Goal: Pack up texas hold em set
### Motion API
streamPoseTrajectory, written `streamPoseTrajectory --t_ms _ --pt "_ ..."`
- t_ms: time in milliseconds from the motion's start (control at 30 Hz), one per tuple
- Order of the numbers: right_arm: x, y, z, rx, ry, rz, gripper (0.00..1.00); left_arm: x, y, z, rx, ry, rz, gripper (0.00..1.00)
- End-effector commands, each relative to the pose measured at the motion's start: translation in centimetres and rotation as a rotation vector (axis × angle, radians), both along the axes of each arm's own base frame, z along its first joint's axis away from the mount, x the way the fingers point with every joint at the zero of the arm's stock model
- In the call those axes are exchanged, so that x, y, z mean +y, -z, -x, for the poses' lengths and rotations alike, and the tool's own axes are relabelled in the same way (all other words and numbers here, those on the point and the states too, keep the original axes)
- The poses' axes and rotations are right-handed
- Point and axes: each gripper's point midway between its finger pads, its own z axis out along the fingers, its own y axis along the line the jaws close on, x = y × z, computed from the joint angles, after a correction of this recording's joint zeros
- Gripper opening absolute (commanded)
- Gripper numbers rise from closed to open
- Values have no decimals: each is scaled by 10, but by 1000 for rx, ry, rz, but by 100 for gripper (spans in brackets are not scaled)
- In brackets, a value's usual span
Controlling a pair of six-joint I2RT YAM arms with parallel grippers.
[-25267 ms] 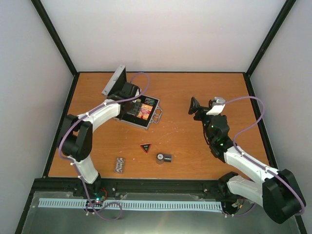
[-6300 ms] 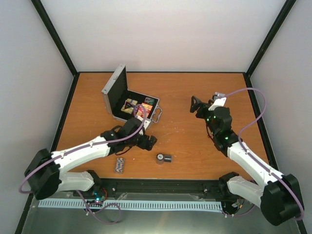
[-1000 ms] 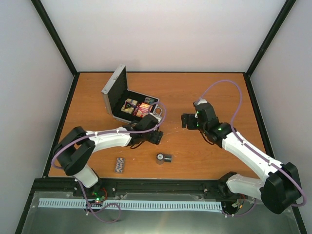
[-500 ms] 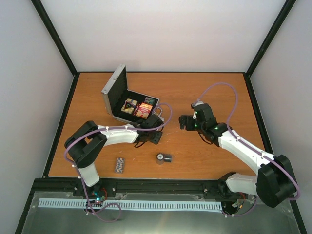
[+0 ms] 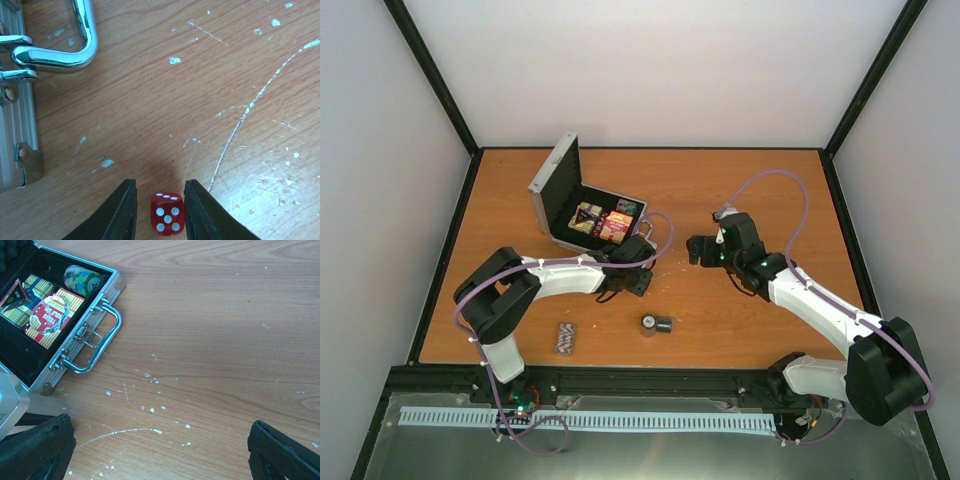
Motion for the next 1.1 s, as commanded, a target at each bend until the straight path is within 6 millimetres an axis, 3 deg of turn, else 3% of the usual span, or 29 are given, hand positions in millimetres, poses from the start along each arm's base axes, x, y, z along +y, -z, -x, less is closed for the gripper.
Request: streamPoseTrajectory --t_ms 0,733,1067 --pt "-3 -4 -3 -22 10 -16 94 -11 -7 -4 -15 16 11 26" --pt "-3 -4 -3 -24 9 -19 93 -10 -5 -5 -4 8 -4 26" --pt "-4 -3 -3 -24 9 -23 93 -11 -5 -5 -5 10 -4 17"
